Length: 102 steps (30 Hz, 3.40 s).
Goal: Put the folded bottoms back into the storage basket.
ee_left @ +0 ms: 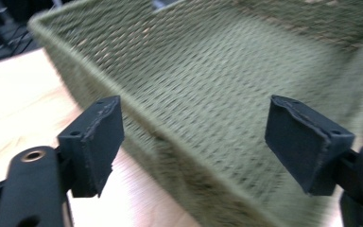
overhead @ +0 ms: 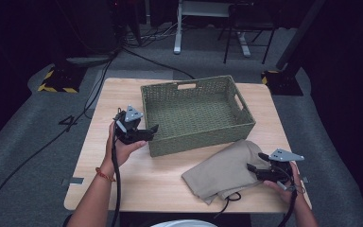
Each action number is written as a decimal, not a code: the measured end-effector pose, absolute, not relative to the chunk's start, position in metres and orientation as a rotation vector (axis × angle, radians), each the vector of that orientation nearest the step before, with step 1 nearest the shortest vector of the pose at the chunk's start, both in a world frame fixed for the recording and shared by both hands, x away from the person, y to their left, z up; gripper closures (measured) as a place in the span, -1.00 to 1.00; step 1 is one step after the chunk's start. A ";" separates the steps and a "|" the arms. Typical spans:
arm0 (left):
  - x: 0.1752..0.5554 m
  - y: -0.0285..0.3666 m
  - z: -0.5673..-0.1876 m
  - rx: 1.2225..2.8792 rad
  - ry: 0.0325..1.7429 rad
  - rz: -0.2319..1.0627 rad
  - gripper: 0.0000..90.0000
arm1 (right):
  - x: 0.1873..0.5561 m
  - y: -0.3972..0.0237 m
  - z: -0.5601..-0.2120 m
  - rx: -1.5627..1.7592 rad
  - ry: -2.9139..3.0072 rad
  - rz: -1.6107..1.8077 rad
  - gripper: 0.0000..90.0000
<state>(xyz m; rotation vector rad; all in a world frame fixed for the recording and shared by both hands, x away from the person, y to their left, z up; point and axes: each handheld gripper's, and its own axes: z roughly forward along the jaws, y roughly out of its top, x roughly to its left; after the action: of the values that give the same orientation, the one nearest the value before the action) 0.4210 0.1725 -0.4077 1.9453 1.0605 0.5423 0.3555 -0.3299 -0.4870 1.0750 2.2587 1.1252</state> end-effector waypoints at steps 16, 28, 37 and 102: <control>0.466 0.153 -0.427 2.051 1.080 0.537 -0.19 | 0.355 -0.328 -0.488 1.070 2.258 1.126 -0.35; 0.503 0.137 -0.425 2.119 0.954 0.487 -0.15 | 0.353 -0.321 -0.489 1.057 2.281 1.127 -0.36; 0.528 0.131 -0.426 2.101 0.954 0.382 -0.07 | 0.352 -0.318 -0.490 1.052 2.284 1.127 -0.36; 0.338 0.046 -0.495 2.374 0.559 0.281 -0.63 | 0.357 -0.346 -0.488 1.138 2.240 0.965 -0.28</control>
<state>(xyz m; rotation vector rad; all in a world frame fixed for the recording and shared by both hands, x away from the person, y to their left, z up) 0.3382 0.0464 -0.4947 2.3741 0.5587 0.2813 0.3570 -0.3464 -0.4879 1.1379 2.2402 0.9651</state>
